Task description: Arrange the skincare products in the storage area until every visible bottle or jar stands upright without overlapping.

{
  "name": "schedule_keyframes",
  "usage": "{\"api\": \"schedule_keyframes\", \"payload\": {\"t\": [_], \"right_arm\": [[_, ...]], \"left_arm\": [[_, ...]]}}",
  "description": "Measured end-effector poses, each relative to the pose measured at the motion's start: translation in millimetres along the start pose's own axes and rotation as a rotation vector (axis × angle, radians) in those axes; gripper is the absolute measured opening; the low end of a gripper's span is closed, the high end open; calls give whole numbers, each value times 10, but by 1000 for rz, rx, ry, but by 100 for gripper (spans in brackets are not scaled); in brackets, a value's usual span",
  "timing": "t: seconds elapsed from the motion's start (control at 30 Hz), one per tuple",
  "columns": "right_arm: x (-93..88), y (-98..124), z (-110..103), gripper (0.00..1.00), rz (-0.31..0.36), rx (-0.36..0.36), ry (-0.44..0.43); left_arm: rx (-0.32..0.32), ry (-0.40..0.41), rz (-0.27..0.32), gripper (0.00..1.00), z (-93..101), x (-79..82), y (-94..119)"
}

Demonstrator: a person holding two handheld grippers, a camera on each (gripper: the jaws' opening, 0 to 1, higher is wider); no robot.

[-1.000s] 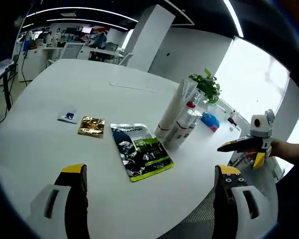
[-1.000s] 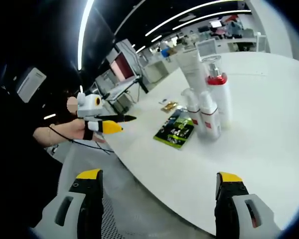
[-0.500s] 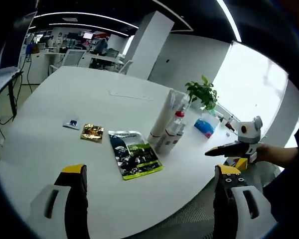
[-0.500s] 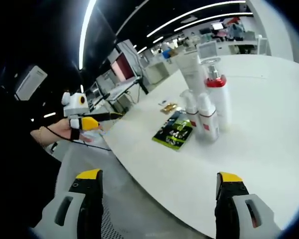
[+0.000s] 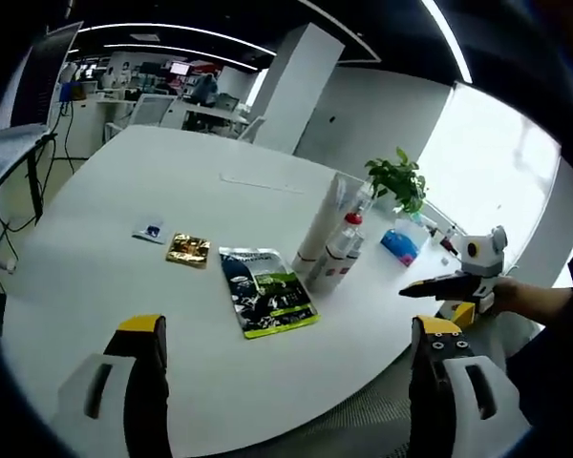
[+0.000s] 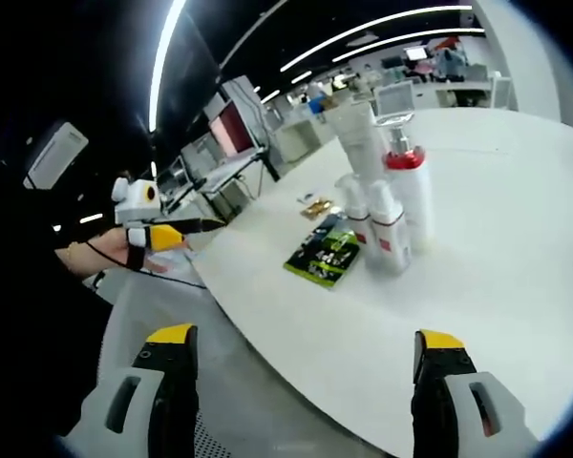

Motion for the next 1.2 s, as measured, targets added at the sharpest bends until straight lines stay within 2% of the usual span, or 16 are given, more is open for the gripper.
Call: {"api": "schedule_keyframes", "payload": {"t": [0.23,0.43,0.8,0.97,1.2], "right_arm": [[-17,-9,10,98,-11,-5,-3],[1,2,64,98,4,-23,-37],[1,3,113,97,10,-54,-70],[-3,-3,148,97,9,-68,-82],[7,23,182,97,25,-83,-102]], "left_arm": [[-21,-21,-20,99,17,1,-73],[17,-2,-33,89,-183,69,-145],[70,-32,-115,83,-645,186,-477],[79,-23,-150,81,-683,227,-584],[96,-33,-217,76,-839,228,-763]]}}
Point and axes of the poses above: the point that each gripper's makers call its tool centre point, and the gripper's own axes: y roughly backward along the fingers, z roughly to its right, x roughly out of its top, the point moved 4 cm from there along y, roughly backward along the fingers, and after that the axes turned 8 degrees about -x, right-handed, at the moved point
